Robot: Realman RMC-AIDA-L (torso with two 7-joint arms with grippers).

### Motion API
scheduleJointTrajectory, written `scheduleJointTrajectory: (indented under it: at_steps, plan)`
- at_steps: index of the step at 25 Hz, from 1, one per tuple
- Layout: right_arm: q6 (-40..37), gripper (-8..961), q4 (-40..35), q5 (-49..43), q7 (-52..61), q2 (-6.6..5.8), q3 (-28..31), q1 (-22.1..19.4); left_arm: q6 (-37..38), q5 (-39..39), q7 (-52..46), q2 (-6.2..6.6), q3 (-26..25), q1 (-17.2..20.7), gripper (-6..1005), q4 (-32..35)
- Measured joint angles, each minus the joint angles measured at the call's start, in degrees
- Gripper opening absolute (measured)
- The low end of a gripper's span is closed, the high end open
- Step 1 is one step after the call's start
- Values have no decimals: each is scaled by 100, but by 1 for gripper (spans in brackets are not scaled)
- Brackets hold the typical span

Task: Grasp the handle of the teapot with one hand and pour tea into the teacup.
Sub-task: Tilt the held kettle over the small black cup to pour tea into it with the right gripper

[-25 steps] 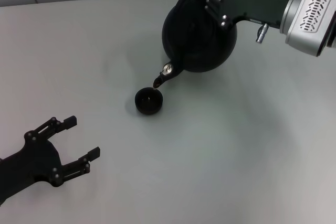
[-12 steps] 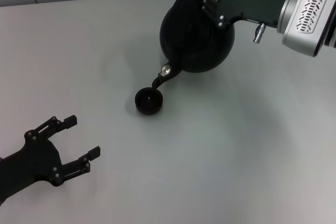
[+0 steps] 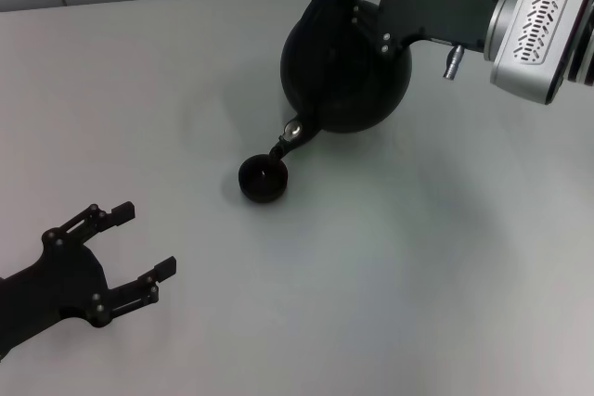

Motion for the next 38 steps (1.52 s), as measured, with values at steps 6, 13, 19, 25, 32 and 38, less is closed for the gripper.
scheduleJointTrajectory:
  at_steps: [6,13,19,25,32,38]
  plan:
    - [45,85,-9,2,-130,8,-64,0,0,0,0,0,-2,-7,862,0]
    - [55,85,-24,4,-134,9,-78,23,-7,1,-6,-7,-48,-18,862,-21]
    - [98,87,-25,4,-212,16,-143,34,-9,1,-8,-9,-54,-27,862,-27]
    - [64,90,-25,129,72,16,-110,18,-9,0,-9,-9,-53,-26,863,-40]
    - [24,93,-102,300,834,-7,-136,-167,-2,1,-9,-9,-53,-17,863,-46]
    - [-21,96,-241,368,2213,-18,-84,-414,21,1,-9,-9,-53,-22,863,-21]
